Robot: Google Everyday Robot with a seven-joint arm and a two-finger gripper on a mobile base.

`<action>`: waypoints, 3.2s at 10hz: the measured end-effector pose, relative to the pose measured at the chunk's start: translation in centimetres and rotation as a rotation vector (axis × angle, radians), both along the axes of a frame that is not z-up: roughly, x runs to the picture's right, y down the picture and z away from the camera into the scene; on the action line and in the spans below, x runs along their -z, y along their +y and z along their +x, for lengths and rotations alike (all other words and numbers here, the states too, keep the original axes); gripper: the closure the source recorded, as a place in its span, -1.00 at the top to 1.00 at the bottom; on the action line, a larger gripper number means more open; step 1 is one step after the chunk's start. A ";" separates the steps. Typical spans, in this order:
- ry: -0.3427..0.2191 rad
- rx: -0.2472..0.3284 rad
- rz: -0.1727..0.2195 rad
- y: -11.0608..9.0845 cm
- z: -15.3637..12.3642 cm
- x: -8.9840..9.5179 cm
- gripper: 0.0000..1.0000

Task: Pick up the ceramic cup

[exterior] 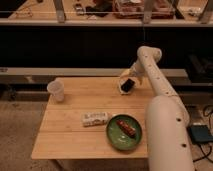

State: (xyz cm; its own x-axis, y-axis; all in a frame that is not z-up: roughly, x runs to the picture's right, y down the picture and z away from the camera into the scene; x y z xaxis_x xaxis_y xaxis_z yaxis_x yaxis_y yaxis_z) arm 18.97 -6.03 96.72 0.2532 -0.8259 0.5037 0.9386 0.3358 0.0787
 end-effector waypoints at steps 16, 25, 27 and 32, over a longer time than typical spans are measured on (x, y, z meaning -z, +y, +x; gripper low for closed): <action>0.000 0.000 -0.002 0.1 0.0 -0.1 0.60; -0.012 0.012 0.015 -0.7 -0.6 0.6 0.60; -0.092 0.081 0.102 -4.0 -5.6 3.6 0.60; -0.324 0.267 0.330 -7.9 -19.7 14.7 0.60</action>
